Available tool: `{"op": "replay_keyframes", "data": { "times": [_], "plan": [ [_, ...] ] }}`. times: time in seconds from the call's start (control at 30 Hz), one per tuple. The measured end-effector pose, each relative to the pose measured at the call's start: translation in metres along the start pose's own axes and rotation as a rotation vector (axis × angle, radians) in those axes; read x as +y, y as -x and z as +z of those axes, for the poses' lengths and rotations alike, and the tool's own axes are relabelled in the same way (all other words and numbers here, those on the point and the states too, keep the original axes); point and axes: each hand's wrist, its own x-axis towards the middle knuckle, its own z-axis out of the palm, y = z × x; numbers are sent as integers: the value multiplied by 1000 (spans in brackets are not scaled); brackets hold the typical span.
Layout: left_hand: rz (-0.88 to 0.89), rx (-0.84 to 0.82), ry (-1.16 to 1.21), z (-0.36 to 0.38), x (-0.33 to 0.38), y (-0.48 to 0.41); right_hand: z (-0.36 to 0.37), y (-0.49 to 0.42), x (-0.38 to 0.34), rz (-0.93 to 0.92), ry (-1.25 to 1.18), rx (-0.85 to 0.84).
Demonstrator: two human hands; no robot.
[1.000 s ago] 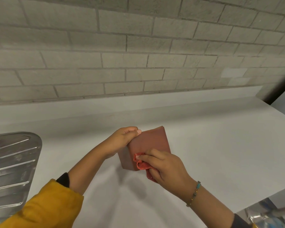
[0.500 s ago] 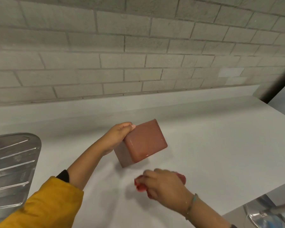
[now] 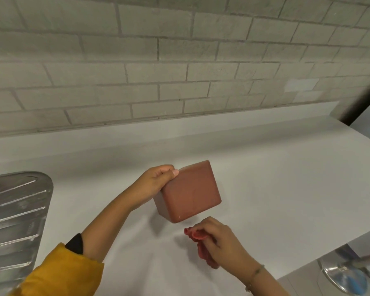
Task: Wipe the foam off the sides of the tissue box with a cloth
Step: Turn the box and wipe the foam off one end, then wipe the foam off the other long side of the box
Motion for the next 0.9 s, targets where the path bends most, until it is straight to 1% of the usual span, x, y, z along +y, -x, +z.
{"op": "replay_keyframes", "data": {
  "times": [0.03,0.07,0.1,0.17,0.2,0.27,0.3,0.33,0.4,0.47,0.5,0.57,0.7,0.77,0.83,0.9],
  "plan": [
    [1,-6,0,-1,-1,3,3,-1,3,-5,71,-19],
    [-1,-10,4,-2,-3,6,7,-2,4,3,91,-30],
    [-3,-13,9,-3,-4,9,10,-3,4,36,30,-35],
    [-6,-17,23,-6,-6,15,14,-5,1,214,-282,-15],
    [-7,-18,32,-9,-7,18,15,-6,-1,334,-408,38],
    [-21,-20,57,-14,-7,23,13,-9,-2,500,-605,187],
    [-33,-24,71,-15,-7,25,12,-10,-3,563,-761,202],
    [-37,-39,86,-16,-6,28,10,-11,-6,617,-931,171],
    [-30,-126,137,-18,-6,33,7,-11,-13,692,-1199,49],
    [-76,-240,208,-20,-7,35,6,-7,-18,708,-1341,-31],
    [-118,-293,211,-20,-6,36,5,-4,-18,704,-1380,-33],
    [-171,-379,141,-19,-4,38,6,0,-18,697,-1402,7],
    [-198,-454,38,-13,2,35,5,8,-17,692,-1223,25],
    [-228,-423,33,-11,9,30,3,11,-18,679,-1163,14],
    [-272,-353,41,-10,15,25,4,14,-20,663,-1126,14],
    [-335,-311,5,-9,21,21,7,16,-22,643,-1092,14]
  ]
}}
